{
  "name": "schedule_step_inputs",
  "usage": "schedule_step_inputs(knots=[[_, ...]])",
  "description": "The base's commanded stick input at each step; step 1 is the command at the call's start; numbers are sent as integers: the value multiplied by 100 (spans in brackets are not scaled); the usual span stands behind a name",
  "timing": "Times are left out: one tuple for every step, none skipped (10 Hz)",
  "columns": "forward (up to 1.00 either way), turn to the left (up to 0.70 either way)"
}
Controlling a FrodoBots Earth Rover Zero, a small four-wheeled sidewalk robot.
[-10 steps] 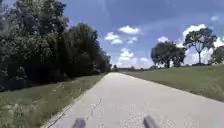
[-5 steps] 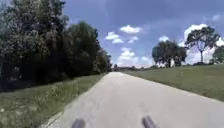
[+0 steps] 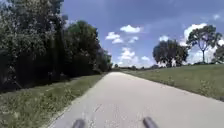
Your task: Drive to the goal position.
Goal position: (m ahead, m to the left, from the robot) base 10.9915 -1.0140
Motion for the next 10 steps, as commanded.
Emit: schedule_step_inputs(knots=[[70,0],[70,0],[70,0],[70,0],[70,0],[70,0],[70,0],[70,0],[70,0],[70,0]])
